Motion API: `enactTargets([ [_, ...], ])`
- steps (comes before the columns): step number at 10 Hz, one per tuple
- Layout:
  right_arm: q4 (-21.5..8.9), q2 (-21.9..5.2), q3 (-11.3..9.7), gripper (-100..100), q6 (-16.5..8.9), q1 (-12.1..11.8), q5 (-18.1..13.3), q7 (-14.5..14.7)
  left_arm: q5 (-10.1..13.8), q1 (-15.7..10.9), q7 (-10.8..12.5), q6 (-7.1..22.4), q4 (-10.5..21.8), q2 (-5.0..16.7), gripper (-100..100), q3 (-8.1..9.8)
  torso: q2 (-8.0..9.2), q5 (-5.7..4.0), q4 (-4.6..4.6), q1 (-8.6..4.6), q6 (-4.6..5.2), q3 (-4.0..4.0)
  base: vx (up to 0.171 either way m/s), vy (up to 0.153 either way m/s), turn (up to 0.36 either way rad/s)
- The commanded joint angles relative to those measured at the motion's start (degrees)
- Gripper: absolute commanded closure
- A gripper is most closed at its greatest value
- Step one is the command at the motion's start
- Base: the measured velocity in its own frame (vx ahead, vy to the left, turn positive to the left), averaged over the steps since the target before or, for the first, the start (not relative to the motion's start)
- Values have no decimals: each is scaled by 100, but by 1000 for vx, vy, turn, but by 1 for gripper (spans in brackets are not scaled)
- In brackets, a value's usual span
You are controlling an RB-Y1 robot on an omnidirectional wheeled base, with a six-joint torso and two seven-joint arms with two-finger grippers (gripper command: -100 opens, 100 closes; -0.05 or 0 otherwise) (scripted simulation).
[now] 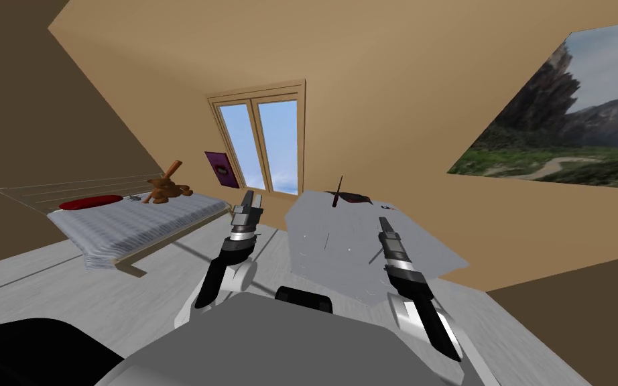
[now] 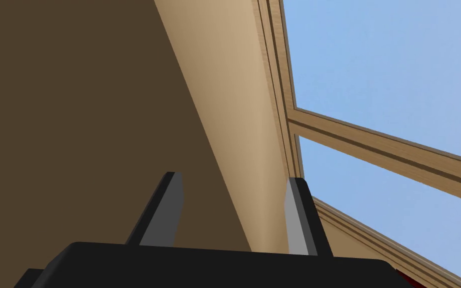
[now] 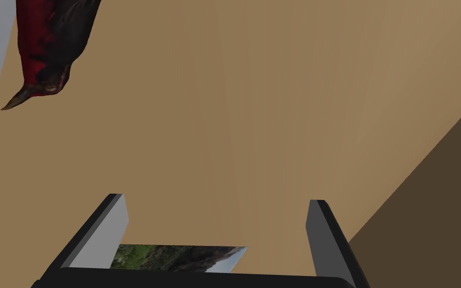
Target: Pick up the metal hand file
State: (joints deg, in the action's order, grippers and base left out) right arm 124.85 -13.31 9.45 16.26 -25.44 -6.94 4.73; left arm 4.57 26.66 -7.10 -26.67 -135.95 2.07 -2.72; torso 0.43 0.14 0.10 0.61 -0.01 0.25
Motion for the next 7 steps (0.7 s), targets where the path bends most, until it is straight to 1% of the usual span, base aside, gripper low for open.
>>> enactTargets([
  [1,-178,-212,157,-100,-193,45,-44,-25,0,0,0,0,0,0,0,0,0,0,0,0,0,0,-106,168,126],
  [6,-667,-865,632,-100,-796,106,-185,-89,0,0,0,0,0,0,0,0,0,1,0,1,1,0,-87,172,124],
  [7,-768,-991,728,-100,-919,110,-213,-96,0,0,0,0,0,0,0,0,-4,1,0,0,1,-2,-39,168,146],
])
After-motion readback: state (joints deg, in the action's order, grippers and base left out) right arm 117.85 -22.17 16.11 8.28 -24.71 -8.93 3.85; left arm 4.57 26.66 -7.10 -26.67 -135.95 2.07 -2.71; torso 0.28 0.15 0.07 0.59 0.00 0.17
